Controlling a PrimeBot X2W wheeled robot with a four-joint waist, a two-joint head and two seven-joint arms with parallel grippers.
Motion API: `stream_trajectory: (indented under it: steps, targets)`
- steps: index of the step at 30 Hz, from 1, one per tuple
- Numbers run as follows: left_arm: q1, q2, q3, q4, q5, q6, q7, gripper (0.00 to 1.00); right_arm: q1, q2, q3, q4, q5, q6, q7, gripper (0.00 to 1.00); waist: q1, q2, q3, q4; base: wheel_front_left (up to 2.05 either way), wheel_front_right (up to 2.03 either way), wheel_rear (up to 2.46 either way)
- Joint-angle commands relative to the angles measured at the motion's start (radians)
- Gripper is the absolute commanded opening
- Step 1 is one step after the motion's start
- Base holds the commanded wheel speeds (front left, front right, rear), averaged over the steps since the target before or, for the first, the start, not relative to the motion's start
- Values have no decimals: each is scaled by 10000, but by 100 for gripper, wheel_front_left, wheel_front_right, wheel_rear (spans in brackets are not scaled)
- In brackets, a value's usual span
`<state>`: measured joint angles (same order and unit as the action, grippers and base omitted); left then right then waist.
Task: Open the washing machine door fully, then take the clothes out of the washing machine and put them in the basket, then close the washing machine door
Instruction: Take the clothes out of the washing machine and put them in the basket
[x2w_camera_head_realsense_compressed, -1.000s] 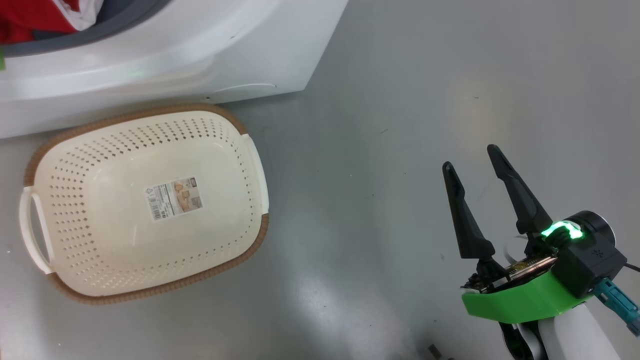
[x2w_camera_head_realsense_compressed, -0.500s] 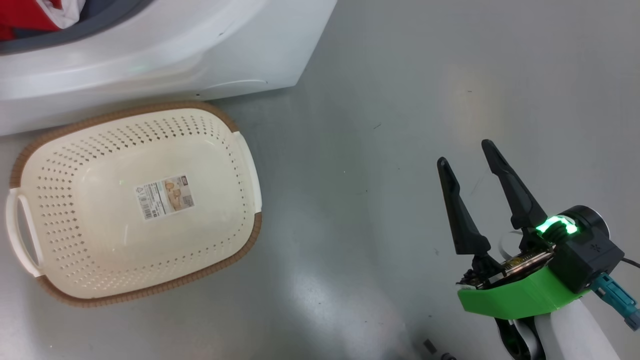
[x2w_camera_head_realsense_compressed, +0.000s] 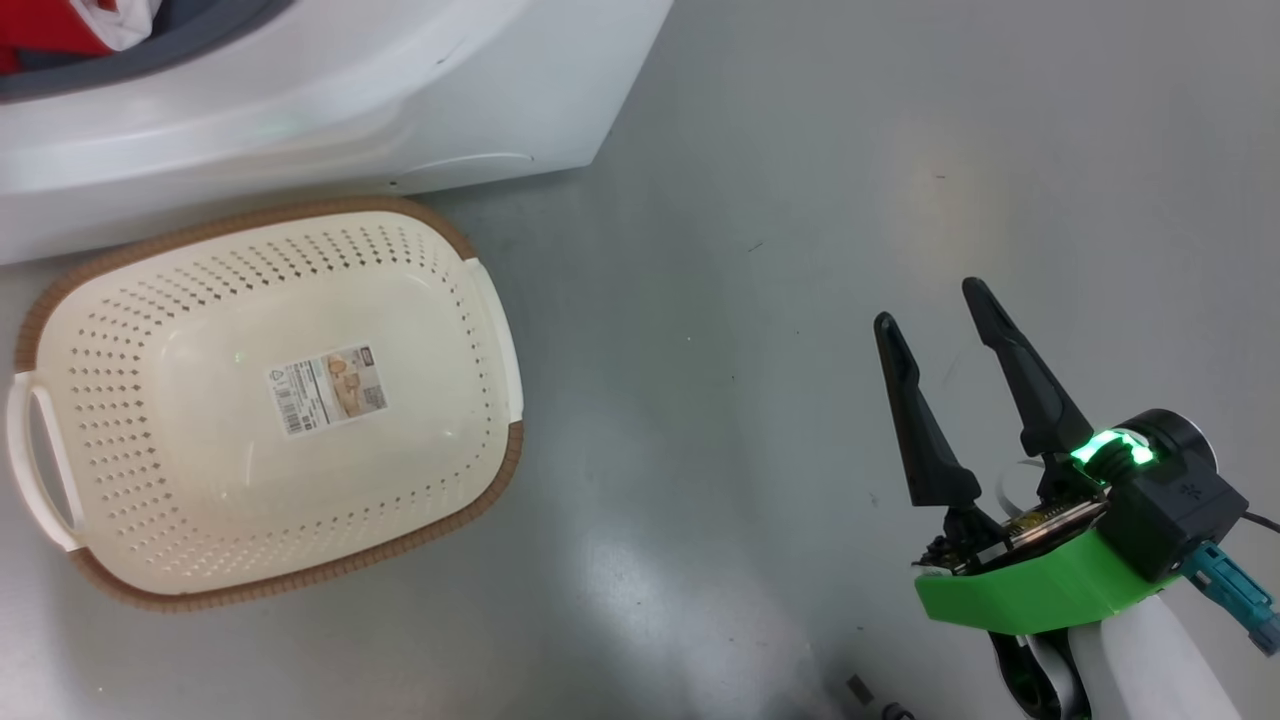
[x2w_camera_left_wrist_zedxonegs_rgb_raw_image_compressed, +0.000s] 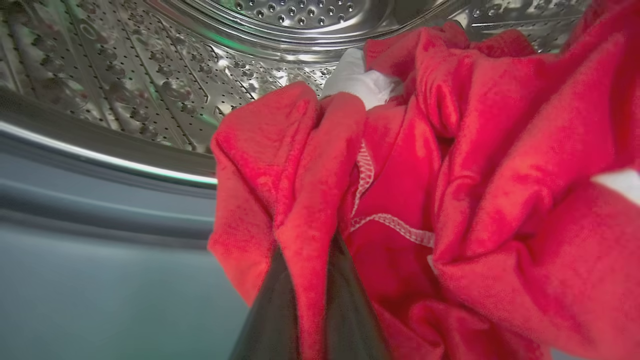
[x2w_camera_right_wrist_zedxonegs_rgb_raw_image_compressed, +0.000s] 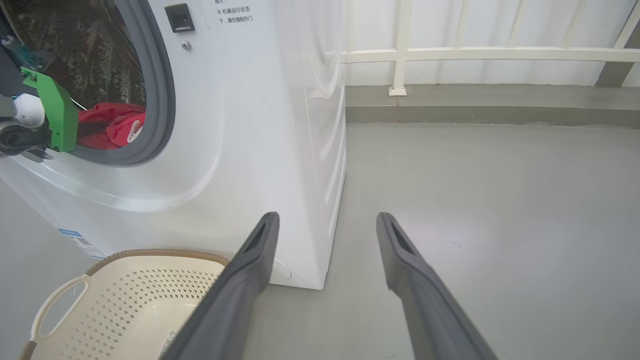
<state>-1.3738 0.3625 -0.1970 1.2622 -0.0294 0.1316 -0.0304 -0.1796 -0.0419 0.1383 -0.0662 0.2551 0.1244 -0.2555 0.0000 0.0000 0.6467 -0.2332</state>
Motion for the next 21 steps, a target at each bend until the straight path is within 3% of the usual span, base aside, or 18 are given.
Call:
stream_trajectory:
  steps: [1, 21]
  targets:
    - [103, 408, 145, -255, -148, -32, -212, 0, -53, -83, 147, -186, 83, 63, -63, 100, 0, 0, -27, 32, 0, 0, 0]
    - [646, 85, -87, -1466, -454, -2, -2035, 0, -22, -83, 140, 46, 86, 63, -63, 100, 0, 0, -584, 511, 0, 0, 0]
